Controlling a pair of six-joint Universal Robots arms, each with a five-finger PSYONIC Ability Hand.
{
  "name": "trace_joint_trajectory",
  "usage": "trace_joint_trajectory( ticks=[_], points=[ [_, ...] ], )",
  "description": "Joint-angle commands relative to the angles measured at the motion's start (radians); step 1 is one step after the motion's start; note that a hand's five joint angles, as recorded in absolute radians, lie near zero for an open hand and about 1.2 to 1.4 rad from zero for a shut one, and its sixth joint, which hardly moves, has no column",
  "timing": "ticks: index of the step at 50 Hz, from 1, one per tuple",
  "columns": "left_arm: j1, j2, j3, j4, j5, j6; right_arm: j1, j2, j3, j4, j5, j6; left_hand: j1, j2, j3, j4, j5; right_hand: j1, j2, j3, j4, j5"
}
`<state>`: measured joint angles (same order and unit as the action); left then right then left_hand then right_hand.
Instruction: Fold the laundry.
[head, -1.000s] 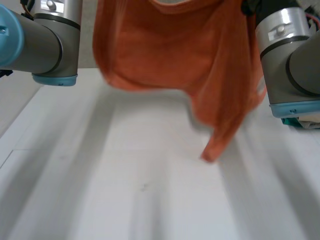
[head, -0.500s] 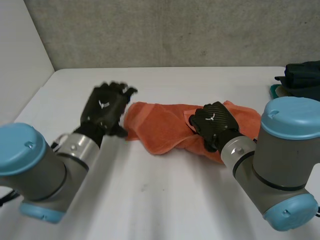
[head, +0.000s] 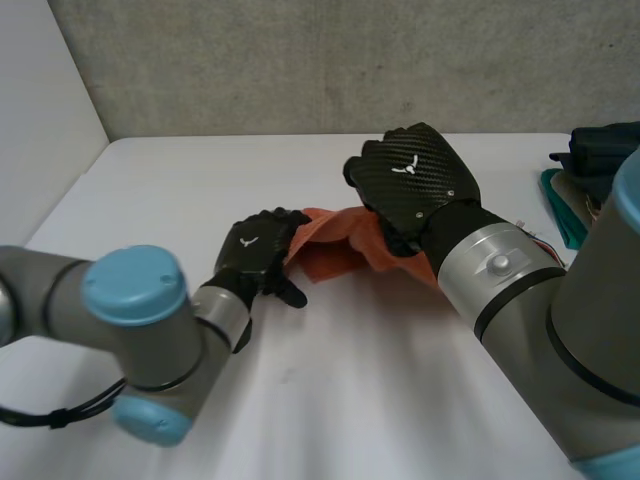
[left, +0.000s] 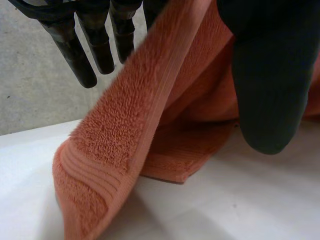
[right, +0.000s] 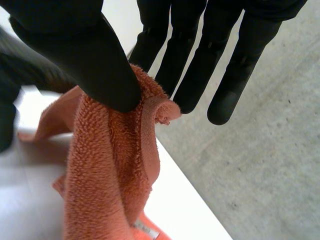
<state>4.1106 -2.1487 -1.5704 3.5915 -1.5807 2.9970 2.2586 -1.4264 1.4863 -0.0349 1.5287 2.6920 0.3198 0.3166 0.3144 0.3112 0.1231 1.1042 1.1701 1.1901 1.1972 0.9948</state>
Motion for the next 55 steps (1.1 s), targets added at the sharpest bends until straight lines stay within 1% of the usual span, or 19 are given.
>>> trace_joint_trajectory(
  ticks=[1, 3, 8, 10, 13, 15, 17, 18, 19, 20, 21, 22, 29, 33, 36, 42, 47, 51, 55],
  points=[
    [-0.053, -0.16, 0.191, -0.017, -0.139, 0.005, 0.03, -0.036, -0.012, 0.015, 0.008, 0.015, 0.617, 0.62, 0.622, 0.626, 0.639, 0.292, 0.226, 0.206, 0.199, 0.227],
    [-0.049, -0.171, 0.207, -0.022, -0.203, 0.002, 0.016, -0.031, -0.006, 0.018, 0.008, 0.011, 1.074, 1.077, 1.079, 1.082, 1.096, 0.292, 0.226, 0.206, 0.199, 0.227],
    [0.01, -0.088, 0.153, -0.036, -0.28, 0.016, 0.013, -0.025, 0.023, 0.027, 0.004, 0.008, 1.076, 1.08, 1.082, 1.085, 1.099, 0.292, 0.226, 0.206, 0.199, 0.227],
    [0.043, -0.027, 0.11, -0.043, -0.266, 0.022, 0.001, -0.022, 0.04, 0.027, -0.001, 0.008, 1.076, 1.08, 1.082, 1.085, 1.099, 0.292, 0.226, 0.206, 0.199, 0.227],
    [0.088, 0.075, 0.012, -0.053, -0.196, 0.023, -0.034, -0.005, 0.06, 0.027, -0.012, 0.012, 1.076, 1.08, 1.082, 1.085, 1.099, 0.292, 0.226, 0.206, 0.199, 0.227],
    [0.091, 0.14, -0.057, -0.053, -0.11, 0.03, -0.042, 0.018, 0.065, 0.027, -0.013, 0.015, 1.076, 1.08, 1.082, 1.085, 1.099, 0.292, 0.226, 0.206, 0.199, 0.227],
    [0.092, 0.177, -0.091, -0.053, -0.062, 0.043, -0.039, 0.058, 0.066, 0.03, -0.031, 0.018, 1.076, 1.08, 1.082, 1.085, 1.099, 0.292, 0.226, 0.206, 0.199, 0.227],
    [0.097, 0.212, -0.124, -0.053, -0.018, 0.069, -0.039, 0.07, 0.068, 0.033, -0.042, 0.02, 1.076, 1.08, 1.082, 1.085, 1.099, 0.191, 0.125, 0.105, 0.098, 0.126],
    [0.1, 0.228, -0.143, -0.053, -0.001, 0.086, -0.039, 0.081, 0.068, 0.036, -0.051, 0.02, 1.076, 1.08, 1.082, 1.085, 1.099, -0.051, -0.117, -0.137, -0.144, -0.116],
    [0.103, 0.24, -0.16, -0.053, 0.011, 0.106, -0.039, 0.09, 0.069, 0.041, -0.061, 0.02, 1.076, 1.08, 1.082, 1.085, 1.099, -0.338, -0.404, -0.424, -0.431, -0.403],
    [0.103, 0.25, -0.177, -0.051, 0.022, 0.128, -0.047, 0.101, 0.071, 0.056, -0.077, 0.022, 1.076, 1.08, 1.082, 1.085, 1.099, -0.841, -0.907, -0.927, -0.934, -0.906],
    [0.105, 0.263, -0.207, -0.048, 0.031, 0.179, -0.05, 0.104, 0.066, 0.069, -0.084, 0.022, 1.076, 1.08, 1.082, 1.085, 1.099, -0.93, -0.996, -1.016, -1.023, -0.995],
    [0.142, 0.299, -0.293, -0.042, 0.034, 0.396, -0.184, 0.101, -0.027, 0.144, -0.096, 0.074, 1.076, 1.08, 1.082, 1.085, 1.099, -0.93, -0.996, -1.016, -1.023, -0.995],
    [0.157, 0.349, -0.358, -0.042, 0.038, 0.483, -0.244, 0.128, -0.135, 0.282, -0.119, 0.046, 1.065, 1.068, 1.071, 1.074, 1.087, -0.93, -0.996, -1.016, -1.023, -0.995],
    [0.155, 0.368, -0.382, -0.042, 0.039, 0.496, -0.255, 0.231, -0.233, 0.401, -0.168, -0.016, 1.03, 1.033, 1.035, 1.039, 1.052, -0.917, -0.983, -1.003, -1.01, -0.982],
    [0.155, 0.42, -0.434, -0.042, 0.039, 0.499, -0.248, 0.352, -0.325, 0.517, -0.24, -0.205, 0.998, 1.001, 1.003, 1.006, 1.02, -0.779, -0.844, -0.864, -0.872, -0.844],
    [0.157, 0.425, -0.445, -0.042, 0.039, 0.499, -0.24, 0.423, -0.345, 0.489, -0.248, -0.331, 0.995, 0.998, 1.0, 1.003, 1.017, -0.764, -0.83, -0.85, -0.857, -0.829],
    [0.158, 0.423, -0.445, -0.042, 0.039, 0.499, -0.229, 0.487, -0.363, 0.428, -0.249, -0.331, 0.995, 0.998, 1.0, 1.003, 1.017, -0.764, -0.83, -0.85, -0.857, -0.829],
    [0.158, 0.421, -0.445, -0.042, 0.039, 0.499, -0.157, 0.541, -0.38, 0.354, -0.249, -0.327, 0.998, 1.001, 1.003, 1.006, 1.02, -0.764, -0.83, -0.85, -0.857, -0.829]
  ],
)
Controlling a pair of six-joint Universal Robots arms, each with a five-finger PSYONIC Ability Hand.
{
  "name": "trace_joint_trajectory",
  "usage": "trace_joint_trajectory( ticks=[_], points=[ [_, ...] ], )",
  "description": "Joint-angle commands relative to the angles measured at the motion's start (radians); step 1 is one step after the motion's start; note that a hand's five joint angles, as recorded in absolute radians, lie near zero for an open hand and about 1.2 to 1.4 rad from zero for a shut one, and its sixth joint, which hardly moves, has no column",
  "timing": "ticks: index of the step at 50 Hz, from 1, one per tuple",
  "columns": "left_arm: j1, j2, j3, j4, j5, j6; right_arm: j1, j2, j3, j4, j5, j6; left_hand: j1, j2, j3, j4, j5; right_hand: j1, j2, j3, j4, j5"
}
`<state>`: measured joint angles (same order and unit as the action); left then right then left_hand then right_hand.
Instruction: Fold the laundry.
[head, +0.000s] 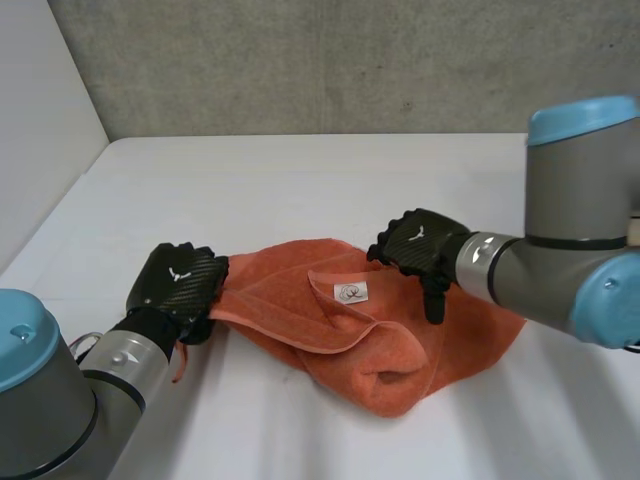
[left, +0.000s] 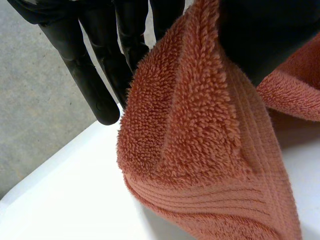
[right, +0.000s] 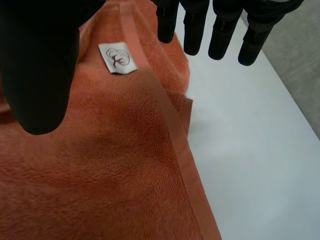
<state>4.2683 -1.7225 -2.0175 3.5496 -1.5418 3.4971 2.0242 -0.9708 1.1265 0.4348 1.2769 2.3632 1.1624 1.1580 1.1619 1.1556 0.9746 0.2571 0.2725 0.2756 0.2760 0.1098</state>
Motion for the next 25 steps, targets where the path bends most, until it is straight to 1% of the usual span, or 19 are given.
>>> trace_joint_trajectory(
  ticks=[1, 4, 10, 16, 19, 20, 22, 23, 24, 25],
  points=[
    [0.001, -0.005, 0.002, 0.0, 0.0, -0.001, 0.096, 0.102, -0.03, -0.145, 0.009, 0.004, 0.155, 0.159, 0.156, 0.162, 0.168, 0.083, 0.068, 0.065, 0.064, 0.056],
    [0.001, -0.005, 0.002, 0.0, 0.0, -0.001, 0.128, 0.133, -0.048, -0.183, 0.012, 0.005, 0.158, 0.162, 0.158, 0.165, 0.171, 0.083, 0.068, 0.065, 0.064, 0.056],
    [0.002, -0.005, 0.002, 0.0, 0.0, -0.001, 0.183, 0.149, -0.06, -0.229, -0.004, 0.001, 0.158, 0.162, 0.158, 0.165, 0.171, 0.083, 0.068, 0.065, 0.064, 0.056],
    [0.008, -0.005, 0.002, 0.002, 0.0, -0.003, 0.192, 0.211, -0.097, -0.237, -0.005, -0.007, 0.158, 0.162, 0.158, 0.165, 0.171, 0.08, 0.065, 0.062, 0.061, 0.053],
    [0.015, -0.005, 0.003, 0.011, 0.0, -0.003, 0.192, 0.241, -0.112, -0.235, -0.002, -0.009, 0.167, 0.171, 0.167, 0.174, 0.18, 0.127, 0.112, 0.109, 0.108, 0.1],
    [0.016, -0.005, 0.003, 0.015, 0.0, -0.003, 0.191, 0.262, -0.128, -0.235, 0.01, -0.01, 0.17, 0.174, 0.17, 0.176, 0.183, 0.296, 0.28, 0.277, 0.277, 0.269],
    [0.018, -0.005, 0.003, 0.029, 0.0, -0.003, 0.191, 0.279, -0.151, -0.234, 0.013, -0.012, 0.19, 0.195, 0.191, 0.197, 0.203, 0.549, 0.533, 0.53, 0.53, 0.521],
    [0.018, -0.005, 0.003, 0.034, 0.0, -0.003, 0.192, 0.285, -0.163, -0.232, 0.016, -0.012, 0.205, 0.209, 0.205, 0.212, 0.218, 0.727, 0.712, 0.709, 0.708, 0.7],
    [0.019, -0.005, 0.005, 0.037, 0.0, -0.004, 0.191, 0.285, -0.186, -0.231, 0.031, -0.009, 0.228, 0.233, 0.229, 0.235, 0.241, 1.135, 1.12, 1.117, 1.116, 1.108],
    [0.024, -0.003, 0.009, 0.04, 0.0, -0.003, 0.189, 0.278, -0.194, -0.232, 0.044, -0.001, 0.234, 0.238, 0.234, 0.241, 0.247, 1.139, 1.124, 1.121, 1.12, 1.112]
  ],
)
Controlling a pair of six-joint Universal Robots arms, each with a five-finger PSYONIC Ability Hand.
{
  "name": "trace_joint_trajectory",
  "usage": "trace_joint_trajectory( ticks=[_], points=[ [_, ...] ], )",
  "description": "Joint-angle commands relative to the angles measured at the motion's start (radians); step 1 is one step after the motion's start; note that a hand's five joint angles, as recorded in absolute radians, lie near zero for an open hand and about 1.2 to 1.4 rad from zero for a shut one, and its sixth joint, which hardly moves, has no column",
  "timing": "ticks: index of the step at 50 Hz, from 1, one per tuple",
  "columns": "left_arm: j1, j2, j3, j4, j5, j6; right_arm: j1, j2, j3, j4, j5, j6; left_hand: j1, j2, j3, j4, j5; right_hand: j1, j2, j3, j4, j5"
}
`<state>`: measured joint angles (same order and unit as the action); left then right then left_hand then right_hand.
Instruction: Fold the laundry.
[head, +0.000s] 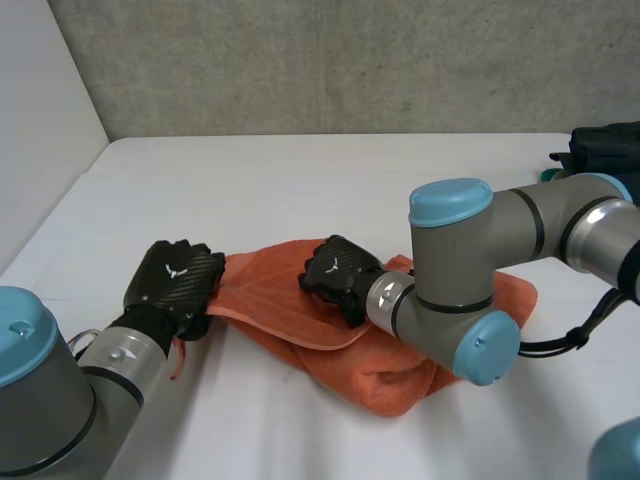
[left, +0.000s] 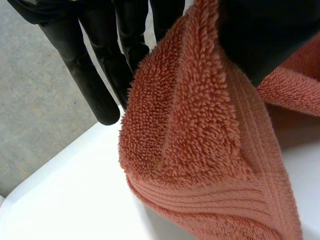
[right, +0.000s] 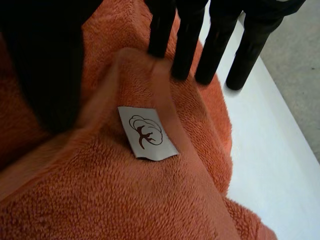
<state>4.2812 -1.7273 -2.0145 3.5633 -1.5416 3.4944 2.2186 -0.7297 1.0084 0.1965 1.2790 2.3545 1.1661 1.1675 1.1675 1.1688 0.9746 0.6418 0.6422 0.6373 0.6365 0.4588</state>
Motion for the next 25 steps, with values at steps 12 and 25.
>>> trace_joint_trajectory(
  ticks=[12, 25],
  points=[
    [0.173, 0.211, 0.074, -0.006, 0.046, 0.005, -0.131, -0.459, 0.124, 0.017, 0.214, 0.046, 0.23, 0.229, 0.229, 0.227, 0.247, 0.754, 0.754, 0.759, 0.76, 0.763],
    [0.289, 0.217, 0.111, -0.216, 0.321, 0.006, -0.27, -0.66, 0.329, 0.394, 0.214, -0.121, 0.23, 0.229, 0.229, 0.227, 0.247, 0.754, 0.754, 0.759, 0.76, 0.763]
  ],
)
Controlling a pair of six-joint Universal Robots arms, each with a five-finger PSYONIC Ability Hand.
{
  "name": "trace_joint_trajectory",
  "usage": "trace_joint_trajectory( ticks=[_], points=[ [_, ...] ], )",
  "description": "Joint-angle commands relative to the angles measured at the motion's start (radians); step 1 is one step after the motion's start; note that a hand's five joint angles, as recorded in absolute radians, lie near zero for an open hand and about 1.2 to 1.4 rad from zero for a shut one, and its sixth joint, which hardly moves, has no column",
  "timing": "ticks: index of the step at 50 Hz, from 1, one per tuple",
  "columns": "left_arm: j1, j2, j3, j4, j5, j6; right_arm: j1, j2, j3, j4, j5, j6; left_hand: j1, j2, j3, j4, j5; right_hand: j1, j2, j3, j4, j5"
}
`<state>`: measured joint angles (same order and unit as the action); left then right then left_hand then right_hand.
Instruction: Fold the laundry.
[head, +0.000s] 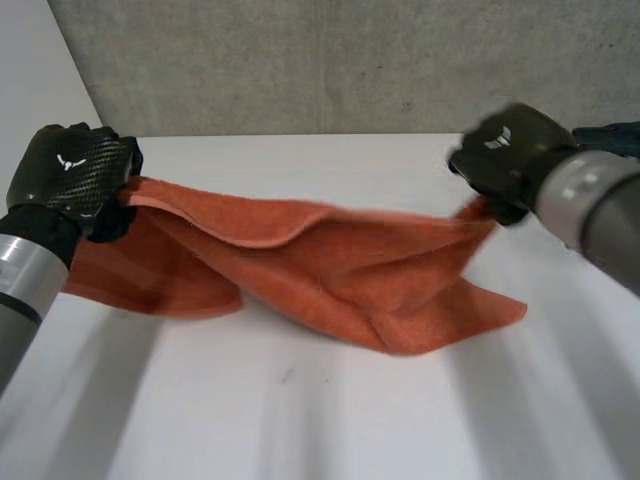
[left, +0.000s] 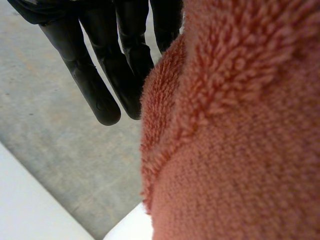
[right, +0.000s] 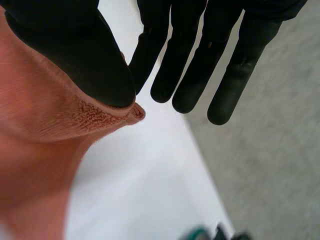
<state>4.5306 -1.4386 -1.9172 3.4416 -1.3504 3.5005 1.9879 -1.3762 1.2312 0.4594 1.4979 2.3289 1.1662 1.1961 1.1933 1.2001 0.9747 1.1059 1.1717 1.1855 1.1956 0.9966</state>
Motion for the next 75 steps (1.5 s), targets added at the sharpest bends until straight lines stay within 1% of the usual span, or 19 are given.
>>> trace_joint_trajectory(
  ticks=[1, 6, 8, 9, 11, 13, 14, 16, 18, 20, 23, 31, 39, 44, 51, 54, 56, 58, 75],
  points=[
    [0.041, -0.148, 0.023, -0.091, 0.14, 0.006, -0.04, -0.001, 0.105, 0.124, -0.004, -0.097, 0.23, 0.2, 0.203, 0.196, 0.247, 0.29, 0.225, 0.211, 0.201, 0.225],
    [0.035, -0.361, 0.167, -0.067, 0.126, 0.07, -0.04, 0.216, -0.033, 0.004, 0.036, -0.062, 0.23, 0.2, 0.203, 0.196, 0.247, 0.29, 0.225, 0.211, 0.201, 0.225],
    [0.021, -0.459, 0.286, -0.052, 0.105, 0.12, -0.038, 0.271, -0.119, -0.036, 0.064, -0.02, 0.23, 0.2, 0.203, 0.196, 0.247, 0.29, 0.225, 0.211, 0.201, 0.225],
    [0.012, -0.489, 0.337, -0.042, 0.094, 0.132, -0.035, 0.323, -0.225, -0.069, 0.097, 0.022, 0.23, 0.2, 0.203, 0.196, 0.247, 0.29, 0.225, 0.211, 0.201, 0.225],
    [-0.04, -0.563, 0.524, 0.0, 0.053, 0.149, -0.032, 0.373, -0.349, -0.099, 0.126, 0.068, 0.23, 0.2, 0.203, 0.196, 0.247, 0.29, 0.225, 0.211, 0.201, 0.225],
    [-0.065, -0.591, 0.634, 0.034, 0.031, 0.141, -0.029, 0.426, -0.531, -0.157, 0.154, 0.134, 0.23, 0.2, 0.203, 0.196, 0.247, 0.29, 0.225, 0.211, 0.201, 0.225],
    [-0.079, -0.611, 0.767, 0.1, 0.007, 0.12, -0.027, 0.436, -0.583, -0.183, 0.157, 0.16, 0.23, 0.2, 0.203, 0.196, 0.247, 0.29, 0.225, 0.211, 0.201, 0.225],
    [-0.079, -0.614, 0.834, 0.152, -0.006, 0.1, -0.032, 0.437, -0.7, -0.285, 0.163, 0.251, 0.23, 0.2, 0.203, 0.196, 0.247, 0.29, 0.225, 0.211, 0.201, 0.225],
    [-0.076, -0.611, 0.914, 0.269, -0.029, 0.029, -0.037, 0.431, -0.719, -0.355, 0.16, 0.306, 0.23, 0.2, 0.203, 0.196, 0.247, 0.29, 0.225, 0.211, 0.201, 0.225],
    [-0.076, -0.606, 0.946, 0.383, -0.053, -0.065, -0.04, 0.399, -0.704, -0.465, 0.163, 0.375, 0.23, 0.2, 0.203, 0.196, 0.247, 0.29, 0.225, 0.211, 0.201, 0.225],
    [-0.068, -0.597, 0.945, 0.473, -0.081, -0.162, -0.041, 0.314, -0.615, -0.577, 0.154, 0.403, 0.23, 0.2, 0.203, 0.196, 0.247, 0.29, 0.225, 0.211, 0.201, 0.225],
    [-0.036, -0.526, 0.775, 0.367, -0.092, -0.199, -0.083, 0.229, -0.395, -0.573, 0.131, 0.342, 0.23, 0.2, 0.203, 0.196, 0.247, 0.29, 0.225, 0.211, 0.201, 0.225],
    [-0.036, -0.453, 0.427, 0.346, -0.067, -0.184, -0.124, 0.23, -0.165, -0.41, 0.047, 0.308, 0.23, 0.2, 0.203, 0.196, 0.247, 0.29, 0.225, 0.211, 0.201, 0.225],
    [-0.033, -0.462, 0.238, 0.358, -0.03, -0.101, -0.142, 0.233, 0.052, -0.349, -0.01, 0.296, 0.23, 0.2, 0.203, 0.196, 0.247, 0.29, 0.225, 0.211, 0.201, 0.225],
    [-0.019, -0.621, 0.11, 0.409, 0.008, 0.142, -0.156, 0.287, 0.241, -0.399, -0.024, 0.245, 0.184, 0.154, 0.157, 0.15, 0.201, 0.29, 0.225, 0.211, 0.201, 0.225],
    [0.013, -0.66, 0.099, 0.409, 0.011, 0.244, -0.162, 0.289, 0.275, -0.426, -0.021, 0.239, -0.056, -0.086, -0.084, -0.09, -0.039, 0.29, 0.225, 0.211, 0.201, 0.225],
    [0.039, -0.663, 0.09, 0.41, 0.013, 0.294, -0.17, 0.287, 0.297, -0.444, -0.021, 0.239, -0.369, -0.399, -0.397, -0.403, -0.352, 0.29, 0.225, 0.211, 0.201, 0.225],
    [0.048, -0.66, 0.086, 0.41, 0.011, 0.317, -0.176, 0.287, 0.307, -0.45, -0.022, 0.239, -0.439, -0.469, -0.466, -0.473, -0.422, 0.29, 0.225, 0.211, 0.201, 0.225],
    [0.14, -0.6, 0.001, 0.401, 0.019, 0.334, -0.231, 0.24, 0.381, -0.476, -0.03, 0.228, -0.404, -0.434, -0.431, -0.438, -0.387, 0.29, 0.225, 0.211, 0.201, 0.225]
  ],
)
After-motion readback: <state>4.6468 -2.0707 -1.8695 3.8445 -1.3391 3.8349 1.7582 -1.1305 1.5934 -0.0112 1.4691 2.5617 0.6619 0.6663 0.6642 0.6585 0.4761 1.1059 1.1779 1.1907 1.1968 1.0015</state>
